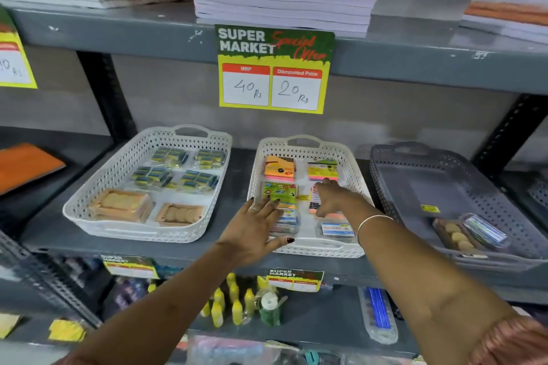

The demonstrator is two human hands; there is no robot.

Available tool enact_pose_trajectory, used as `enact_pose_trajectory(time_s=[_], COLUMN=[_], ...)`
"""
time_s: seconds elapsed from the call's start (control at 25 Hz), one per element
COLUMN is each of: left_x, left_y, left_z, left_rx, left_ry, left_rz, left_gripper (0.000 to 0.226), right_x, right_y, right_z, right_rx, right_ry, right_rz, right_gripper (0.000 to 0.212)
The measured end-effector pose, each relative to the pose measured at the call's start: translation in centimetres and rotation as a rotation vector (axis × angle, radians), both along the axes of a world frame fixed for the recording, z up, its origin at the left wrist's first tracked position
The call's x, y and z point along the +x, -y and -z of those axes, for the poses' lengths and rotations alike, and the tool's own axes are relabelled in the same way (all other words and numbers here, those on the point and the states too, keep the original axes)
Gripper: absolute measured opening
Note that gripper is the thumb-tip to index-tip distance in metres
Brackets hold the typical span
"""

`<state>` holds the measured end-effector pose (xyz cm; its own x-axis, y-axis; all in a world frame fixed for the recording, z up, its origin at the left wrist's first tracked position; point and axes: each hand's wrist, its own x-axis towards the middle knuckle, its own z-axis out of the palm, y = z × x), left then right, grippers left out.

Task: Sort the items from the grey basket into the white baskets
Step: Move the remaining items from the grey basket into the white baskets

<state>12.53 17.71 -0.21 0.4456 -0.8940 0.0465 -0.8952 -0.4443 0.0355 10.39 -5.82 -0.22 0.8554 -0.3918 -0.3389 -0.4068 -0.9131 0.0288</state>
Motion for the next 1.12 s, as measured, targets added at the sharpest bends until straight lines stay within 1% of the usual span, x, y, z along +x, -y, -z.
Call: enact_pose_trajectory(time_s=[0.08,0.24,0.32,0.44,0.56,0.64,0.76,0.84,0.96,1.04,1.12], left_x=[0.0,0.0,0.1,0.0,-0.2,-1.2,-3.8,-5.7,-7.9,-8.7,-9.0], left_y=[0.0,0.1,0.1,0.0,0.6,2.3,6.4,9.0,12.1,13.5,14.2], left_z=[0.0,0.0,0.0,-0.1,-0.7,-1.4,-2.5,-2.7,-2.2,-1.9,-1.6], left_rx=[-0.001,0.004,0.004,0.009,0.009,-0.023,-0.049,-0.05,-0.003,0.048,0.085], left_ry=[-0.008,-0.008,-0.013,-0.02,-0.055,-0.079,-0.089,-0.076,-0.054,-0.036,-0.022], left_rz=[-0.003,-0.007,-0.009,0.022,0.054,0.104,0.242,0.329,0.405,0.414,0.414], left_gripper=[0.124,0.124,0.124,0.122,0.12,0.118,0.111,0.102,0.084,0.077,0.076], right_x=[0.0,-0.2,-0.5,-1.7,-3.8,-6.1,-10.2,-13.2,-17.1,-18.5,-19.0], right_y=[-0.1,-0.1,0.2,1.5,3.5,5.5,8.5,9.7,10.8,10.9,10.7], right_z=[0.2,-0.3,-0.9,-2.8,-4.8,-5.6,-5.5,-5.2,-4.3,-3.6,-3.1], right_rx=[-0.004,0.053,0.096,0.105,0.063,0.041,0.003,-0.036,-0.135,-0.21,-0.224], right_ry=[0.002,0.0,0.036,0.194,0.365,0.408,0.374,0.287,0.171,0.133,0.107], right_rz=[0.011,0.032,0.046,0.085,0.167,0.263,0.435,0.529,0.634,0.662,0.661], right_gripper=[0.079,0.097,0.099,0.089,0.078,0.075,0.069,0.064,0.047,0.044,0.044])
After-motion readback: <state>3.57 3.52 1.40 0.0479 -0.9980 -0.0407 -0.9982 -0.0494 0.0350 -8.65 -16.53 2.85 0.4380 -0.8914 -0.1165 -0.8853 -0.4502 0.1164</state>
